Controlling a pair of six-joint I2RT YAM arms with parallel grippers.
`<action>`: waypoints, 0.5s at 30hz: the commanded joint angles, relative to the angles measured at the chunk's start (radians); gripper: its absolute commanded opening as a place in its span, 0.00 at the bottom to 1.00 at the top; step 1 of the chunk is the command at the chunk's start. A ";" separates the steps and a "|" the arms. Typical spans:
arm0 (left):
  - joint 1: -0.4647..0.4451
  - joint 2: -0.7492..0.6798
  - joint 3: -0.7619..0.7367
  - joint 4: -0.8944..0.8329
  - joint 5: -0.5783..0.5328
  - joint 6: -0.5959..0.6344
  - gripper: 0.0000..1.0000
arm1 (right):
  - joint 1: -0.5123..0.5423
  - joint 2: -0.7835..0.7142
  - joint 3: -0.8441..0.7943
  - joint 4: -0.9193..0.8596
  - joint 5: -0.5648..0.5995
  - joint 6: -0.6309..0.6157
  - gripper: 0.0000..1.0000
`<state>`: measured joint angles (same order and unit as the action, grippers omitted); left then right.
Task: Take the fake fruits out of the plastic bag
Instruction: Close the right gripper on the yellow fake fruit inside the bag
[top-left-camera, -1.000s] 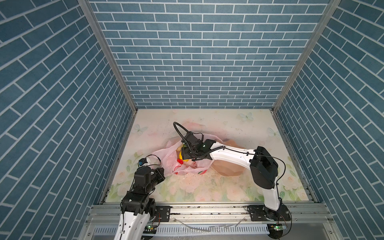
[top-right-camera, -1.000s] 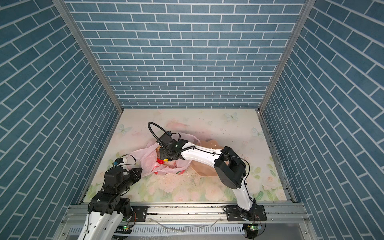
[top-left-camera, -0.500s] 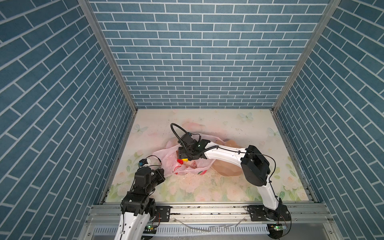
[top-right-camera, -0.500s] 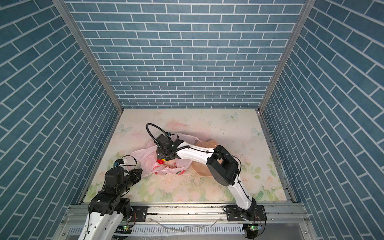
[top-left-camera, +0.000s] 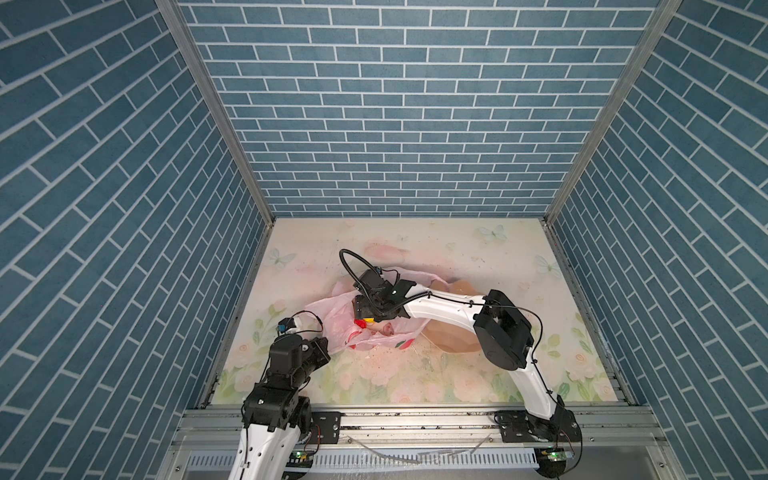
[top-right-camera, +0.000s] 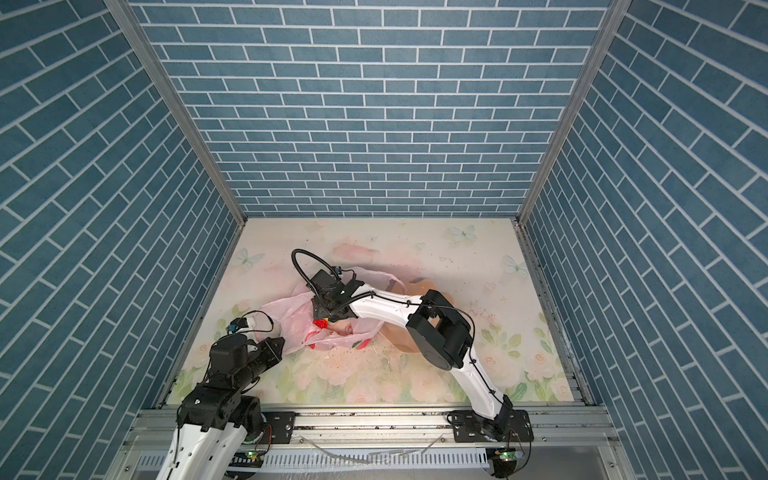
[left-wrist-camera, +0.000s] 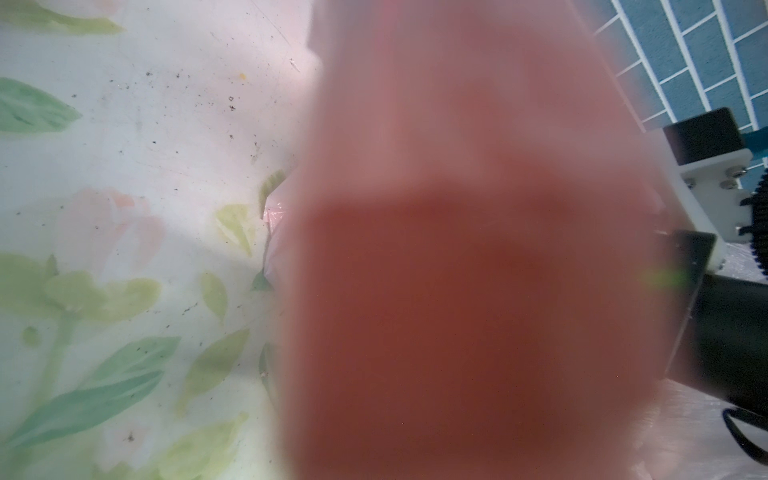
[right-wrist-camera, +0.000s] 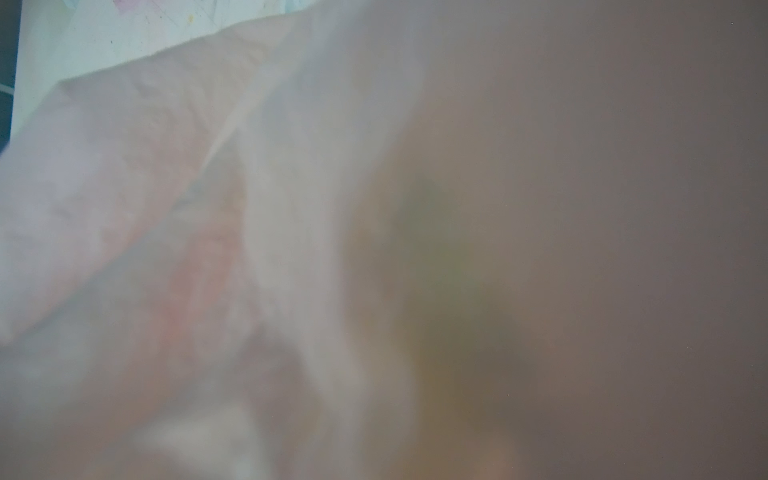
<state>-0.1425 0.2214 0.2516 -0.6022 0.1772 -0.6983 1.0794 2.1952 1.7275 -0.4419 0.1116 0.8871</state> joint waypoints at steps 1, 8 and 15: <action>-0.003 0.000 -0.010 -0.017 -0.012 0.017 0.14 | -0.010 0.032 0.038 -0.019 0.006 0.045 0.79; -0.003 -0.001 -0.010 -0.019 -0.015 0.017 0.14 | -0.018 0.049 0.044 -0.005 -0.002 0.051 0.73; -0.003 -0.003 -0.010 -0.018 -0.021 0.017 0.14 | -0.020 0.049 0.038 0.007 -0.012 0.049 0.57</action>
<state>-0.1425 0.2218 0.2516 -0.6090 0.1730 -0.6979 1.0672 2.2139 1.7309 -0.4263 0.0982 0.9150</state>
